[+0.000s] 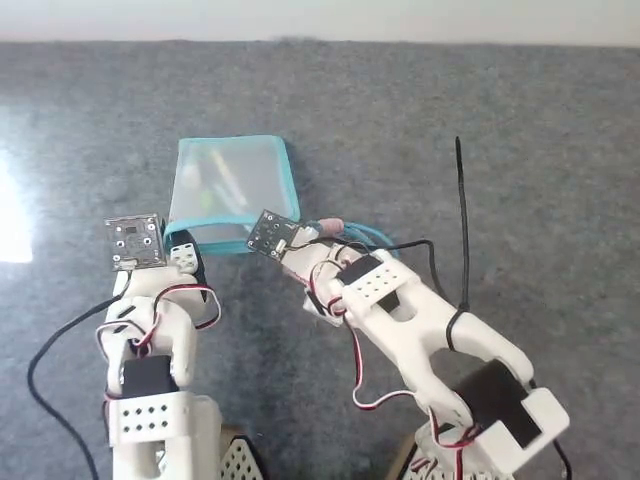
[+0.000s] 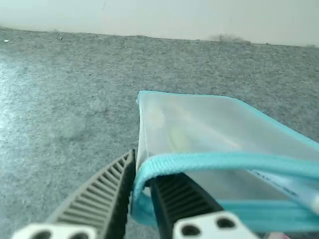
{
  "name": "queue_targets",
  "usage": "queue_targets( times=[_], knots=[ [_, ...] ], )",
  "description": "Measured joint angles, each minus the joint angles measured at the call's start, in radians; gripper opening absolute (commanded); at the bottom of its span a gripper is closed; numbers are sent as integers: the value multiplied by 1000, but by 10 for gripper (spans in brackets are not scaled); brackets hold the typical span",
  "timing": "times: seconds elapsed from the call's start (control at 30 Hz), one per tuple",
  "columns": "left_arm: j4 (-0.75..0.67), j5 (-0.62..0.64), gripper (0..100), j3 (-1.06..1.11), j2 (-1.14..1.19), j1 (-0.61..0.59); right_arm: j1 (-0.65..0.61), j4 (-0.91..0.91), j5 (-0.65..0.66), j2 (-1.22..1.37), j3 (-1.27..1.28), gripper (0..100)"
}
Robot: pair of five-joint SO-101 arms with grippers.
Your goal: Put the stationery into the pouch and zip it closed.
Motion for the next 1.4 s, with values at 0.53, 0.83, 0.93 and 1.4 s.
queue_targets(
  times=[0.53, 0.83, 0.93, 1.4],
  knots=[
    [0, 0, 12, 0, 0, 0, 244, 463, -81, -75, -44, 8],
    [0, -2, 12, 0, 0, 21, 172, 750, -84, -615, -71, 8],
    [0, -40, 12, 6, 0, 97, 72, 795, -92, -692, -140, 8],
    [32, -84, 12, 21, 0, 308, -66, 844, -155, -250, -509, 8]
  ],
)
